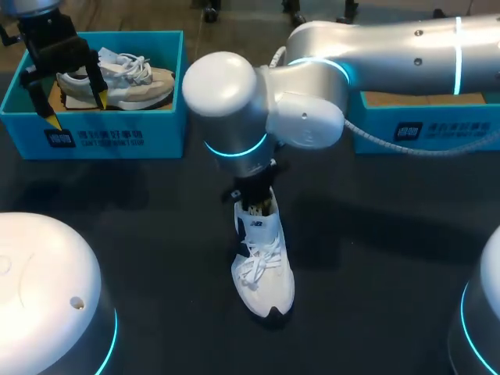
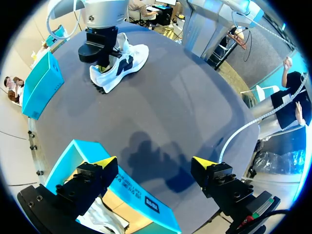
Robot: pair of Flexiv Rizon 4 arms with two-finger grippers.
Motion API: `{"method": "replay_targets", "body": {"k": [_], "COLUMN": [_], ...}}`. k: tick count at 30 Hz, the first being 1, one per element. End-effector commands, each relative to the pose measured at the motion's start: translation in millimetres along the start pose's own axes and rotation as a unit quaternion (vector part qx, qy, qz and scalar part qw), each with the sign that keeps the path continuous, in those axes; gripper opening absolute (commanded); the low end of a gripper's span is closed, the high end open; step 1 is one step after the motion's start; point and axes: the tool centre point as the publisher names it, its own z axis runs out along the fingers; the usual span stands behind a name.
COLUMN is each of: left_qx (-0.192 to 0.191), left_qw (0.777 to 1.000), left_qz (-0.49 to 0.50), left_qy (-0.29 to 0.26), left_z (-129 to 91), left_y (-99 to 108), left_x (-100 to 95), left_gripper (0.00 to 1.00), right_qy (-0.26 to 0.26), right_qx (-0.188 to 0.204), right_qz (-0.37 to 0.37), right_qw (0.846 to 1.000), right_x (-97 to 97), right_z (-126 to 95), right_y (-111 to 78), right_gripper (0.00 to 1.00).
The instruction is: Take the shoe out of the shoebox, open the shoe tongue, remove and reinsert the insole, then place the shoe into the shoebox
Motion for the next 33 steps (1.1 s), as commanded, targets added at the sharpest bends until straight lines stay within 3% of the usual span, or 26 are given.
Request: {"method": "replay_targets", "body": {"k": [1, 6, 11, 24, 33], "left_qx": [-0.001, -0.001, -0.001, -0.001, -0.001], "left_qw": [1.0, 1.0, 1.0, 1.0, 1.0], "left_qz": [0.0, 0.0, 0.0, 0.0, 0.0], "left_qy": [0.001, 0.001, 0.001, 0.001, 0.001], "left_z": [-1, -1, -1, -1, -1], "left_y": [1, 1, 1, 1, 1], "left_x": [-0.2, -0.2, -0.2, -0.2, -0.2], "left_gripper": [1.0, 1.0, 1.0, 1.0, 1.0], "right_qy": [0.045, 0.087, 0.105, 0.061, 0.092], "right_qx": [0.013, 0.033, 0.02, 0.033, 0.05], "right_qz": [0.002, 0.007, 0.0, -0.008, 0.01], "right_qw": [0.999, 0.996, 0.994, 0.998, 0.994], "right_x": [-0.7, 9.6, 16.1, 7.4, 9.9], "right_z": [15, 36, 46, 11, 26], "right_y": [-4.7, -6.1, 0.8, 2.9, -5.7], "right_gripper": [0.0, 0.0, 0.0, 0.0, 0.0]}}
